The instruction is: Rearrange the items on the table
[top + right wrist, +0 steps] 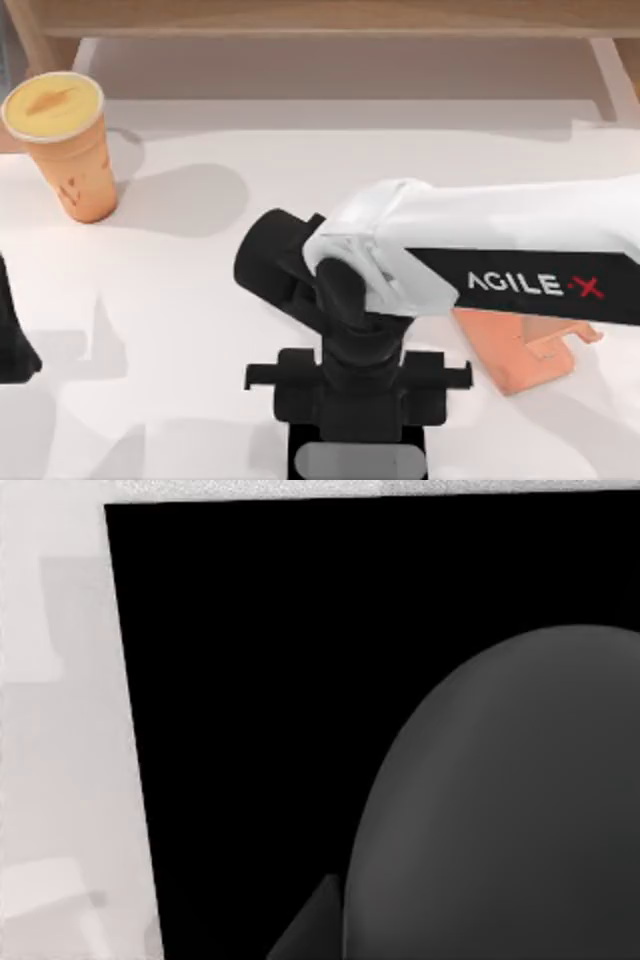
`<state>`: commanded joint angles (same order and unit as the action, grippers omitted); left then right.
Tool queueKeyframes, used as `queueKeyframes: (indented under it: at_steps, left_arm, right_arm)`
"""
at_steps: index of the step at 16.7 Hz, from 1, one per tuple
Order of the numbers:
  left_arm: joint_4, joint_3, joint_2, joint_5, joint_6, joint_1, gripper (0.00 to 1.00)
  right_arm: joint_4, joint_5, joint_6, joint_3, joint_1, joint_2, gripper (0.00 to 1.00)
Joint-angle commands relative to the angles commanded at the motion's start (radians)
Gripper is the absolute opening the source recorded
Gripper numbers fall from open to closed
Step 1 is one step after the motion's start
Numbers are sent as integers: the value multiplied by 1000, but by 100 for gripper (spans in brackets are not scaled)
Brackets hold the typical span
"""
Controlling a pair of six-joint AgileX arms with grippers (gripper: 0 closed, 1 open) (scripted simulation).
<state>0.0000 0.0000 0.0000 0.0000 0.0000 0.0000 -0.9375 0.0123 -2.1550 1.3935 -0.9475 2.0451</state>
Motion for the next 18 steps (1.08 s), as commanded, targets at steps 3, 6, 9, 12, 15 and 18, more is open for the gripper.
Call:
queueKeyframes:
  at_steps: [3, 6, 9, 12, 15, 18]
  left_arm:
    - [0, 0, 0, 0, 0, 0, 100]
    - [0, 0, 0, 0, 0, 0, 100]
    - [0, 0, 0, 0, 0, 0, 100]
    - [0, 0, 0, 0, 0, 0, 100]
    - [0, 0, 0, 0, 0, 0, 100]
    - [0, 0, 0, 0, 0, 0, 100]
  right_arm:
    - [0, 0, 0, 0, 0, 0, 8]
    - [0, 0, 0, 0, 0, 0, 30]
    - [0, 0, 0, 0, 0, 0, 53]
    - [0, 0, 0, 0, 0, 0, 75]
    - [0, 0, 0, 0, 0, 0, 98]
    - [0, 0, 0, 0, 0, 0, 100]
